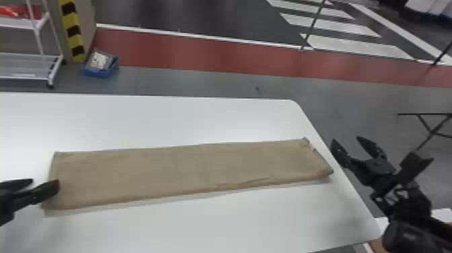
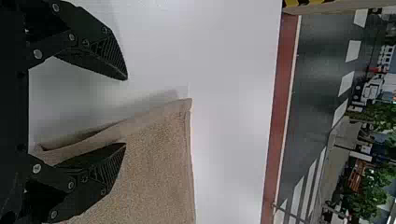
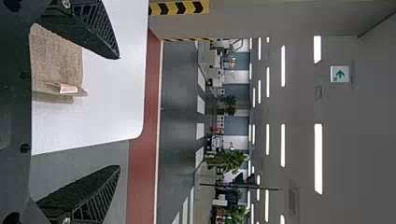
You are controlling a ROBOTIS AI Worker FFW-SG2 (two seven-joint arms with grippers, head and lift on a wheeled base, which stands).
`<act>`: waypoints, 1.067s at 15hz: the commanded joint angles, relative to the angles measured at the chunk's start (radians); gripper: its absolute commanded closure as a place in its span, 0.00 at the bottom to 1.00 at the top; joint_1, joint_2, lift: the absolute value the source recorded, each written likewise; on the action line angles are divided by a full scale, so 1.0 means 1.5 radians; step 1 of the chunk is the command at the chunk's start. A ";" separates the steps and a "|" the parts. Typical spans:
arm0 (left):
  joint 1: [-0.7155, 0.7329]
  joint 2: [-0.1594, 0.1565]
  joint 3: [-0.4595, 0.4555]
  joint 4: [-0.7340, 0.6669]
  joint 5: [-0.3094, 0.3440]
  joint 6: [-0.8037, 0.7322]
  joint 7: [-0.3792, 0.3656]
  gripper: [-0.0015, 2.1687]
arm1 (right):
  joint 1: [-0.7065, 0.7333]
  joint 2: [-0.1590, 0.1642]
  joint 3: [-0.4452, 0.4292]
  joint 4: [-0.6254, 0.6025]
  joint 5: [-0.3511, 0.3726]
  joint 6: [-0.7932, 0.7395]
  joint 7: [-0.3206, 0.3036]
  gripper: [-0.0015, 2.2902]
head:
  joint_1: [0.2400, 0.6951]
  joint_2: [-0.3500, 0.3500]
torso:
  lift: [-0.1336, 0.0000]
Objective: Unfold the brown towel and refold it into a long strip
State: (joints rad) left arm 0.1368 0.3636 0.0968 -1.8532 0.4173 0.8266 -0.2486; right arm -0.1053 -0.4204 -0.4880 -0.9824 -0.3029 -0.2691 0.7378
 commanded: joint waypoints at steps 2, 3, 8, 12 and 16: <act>-0.001 -0.001 -0.009 -0.002 0.001 0.001 -0.001 0.21 | -0.006 0.000 0.005 0.004 -0.001 -0.001 0.000 0.02 | 1.00 0.10 | 0.08; -0.004 -0.001 -0.012 -0.002 -0.001 0.001 -0.003 0.22 | -0.009 0.000 0.005 0.007 -0.001 -0.001 0.000 0.02 | 1.00 0.10 | 0.08; -0.027 0.002 -0.019 0.001 -0.010 0.005 -0.005 0.56 | -0.015 0.001 0.006 0.011 -0.001 -0.001 -0.003 0.02 | 1.00 0.08 | 0.08; -0.043 0.015 -0.012 0.002 -0.008 0.040 -0.005 0.59 | -0.017 0.002 0.007 0.012 0.000 -0.003 -0.008 0.02 | 1.00 0.10 | 0.08; -0.043 0.019 0.000 0.004 -0.027 0.040 -0.004 0.59 | -0.023 0.002 0.009 0.014 0.004 -0.003 -0.007 0.02 | 1.00 0.12 | 0.08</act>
State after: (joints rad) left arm 0.0713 0.3908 0.0883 -1.8486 0.3937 0.8858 -0.2559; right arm -0.1368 -0.4172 -0.4743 -0.9618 -0.3006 -0.2737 0.7271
